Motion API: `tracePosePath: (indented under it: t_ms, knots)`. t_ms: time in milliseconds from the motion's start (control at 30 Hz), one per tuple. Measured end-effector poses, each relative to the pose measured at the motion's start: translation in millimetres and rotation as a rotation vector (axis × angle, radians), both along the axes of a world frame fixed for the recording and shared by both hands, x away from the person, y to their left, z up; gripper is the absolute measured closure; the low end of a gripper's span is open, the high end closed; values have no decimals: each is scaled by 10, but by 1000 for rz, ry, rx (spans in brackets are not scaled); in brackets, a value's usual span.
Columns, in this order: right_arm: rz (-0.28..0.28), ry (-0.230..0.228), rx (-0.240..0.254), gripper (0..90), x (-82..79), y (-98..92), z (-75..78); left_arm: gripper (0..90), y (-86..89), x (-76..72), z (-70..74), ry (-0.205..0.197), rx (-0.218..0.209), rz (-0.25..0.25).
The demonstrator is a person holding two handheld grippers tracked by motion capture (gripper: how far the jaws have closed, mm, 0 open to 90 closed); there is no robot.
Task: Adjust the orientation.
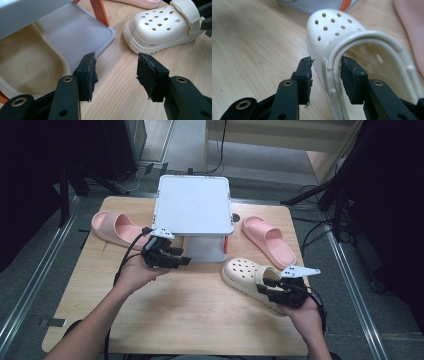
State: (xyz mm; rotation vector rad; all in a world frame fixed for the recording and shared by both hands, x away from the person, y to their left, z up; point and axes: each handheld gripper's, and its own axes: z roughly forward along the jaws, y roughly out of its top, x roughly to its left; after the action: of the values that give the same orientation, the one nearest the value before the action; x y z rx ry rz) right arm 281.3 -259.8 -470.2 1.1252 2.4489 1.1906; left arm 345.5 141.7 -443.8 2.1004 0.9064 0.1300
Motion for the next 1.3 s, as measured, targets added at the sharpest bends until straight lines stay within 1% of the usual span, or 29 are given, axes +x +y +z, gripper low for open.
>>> tracePosePath:
  t_ms: [67, 133, 167, 267, 300, 333, 367, 433, 500, 667, 733, 900, 1000, 1100, 1200, 1300]
  knots:
    - [11, 18, -2, 609, 32, 30, -51, 495, 2, 2, -1, 1, -2, 4]
    - [18, 22, -13, 613, 74, 73, -87, 495, 11, 2, 2, 0, -3, 5]
    - [21, 27, -10, 624, 96, 86, -100, 495, 13, 1, 4, 0, -3, 8]
    - [32, 61, -5, 654, 174, 111, -151, 495, 21, -8, 9, 5, 3, 11]
    - [48, 69, -8, 677, 203, 122, -170, 494, 28, -13, 12, 7, 7, 12]
    - [51, 76, -16, 722, 224, 136, -180, 495, 34, -19, 15, 7, 8, 14]
    - [53, 74, -18, 750, 237, 141, -181, 494, 50, -30, 15, 3, 3, 14]
    - [66, 75, -21, 769, 269, 146, -167, 498, 71, -53, 14, 0, -1, 20]
    - [74, 75, -28, 773, 294, 171, -156, 500, 90, -76, 14, 0, 2, 23]
    - [81, 70, -8, 773, 371, 267, -83, 499, 145, -153, 12, -1, 3, 43]
    - [91, 66, -15, 773, 389, 312, -70, 498, 176, -181, 13, -3, 3, 54]
    - [131, 53, -5, 773, 407, 469, -12, 496, 258, -253, 7, -1, 1, 84]
    - [149, 55, 3, 772, 412, 575, 22, 495, 300, -290, 1, 0, 1, 100]
    - [183, 39, 10, 772, 402, 698, 54, 494, 331, -325, -5, 2, 0, 115]
    - [215, 39, 22, 772, 401, 824, 68, 496, 360, -358, -12, 10, -4, 125]
    - [239, 56, 29, 771, 408, 955, 55, 521, 380, -388, -18, 12, -12, 133]
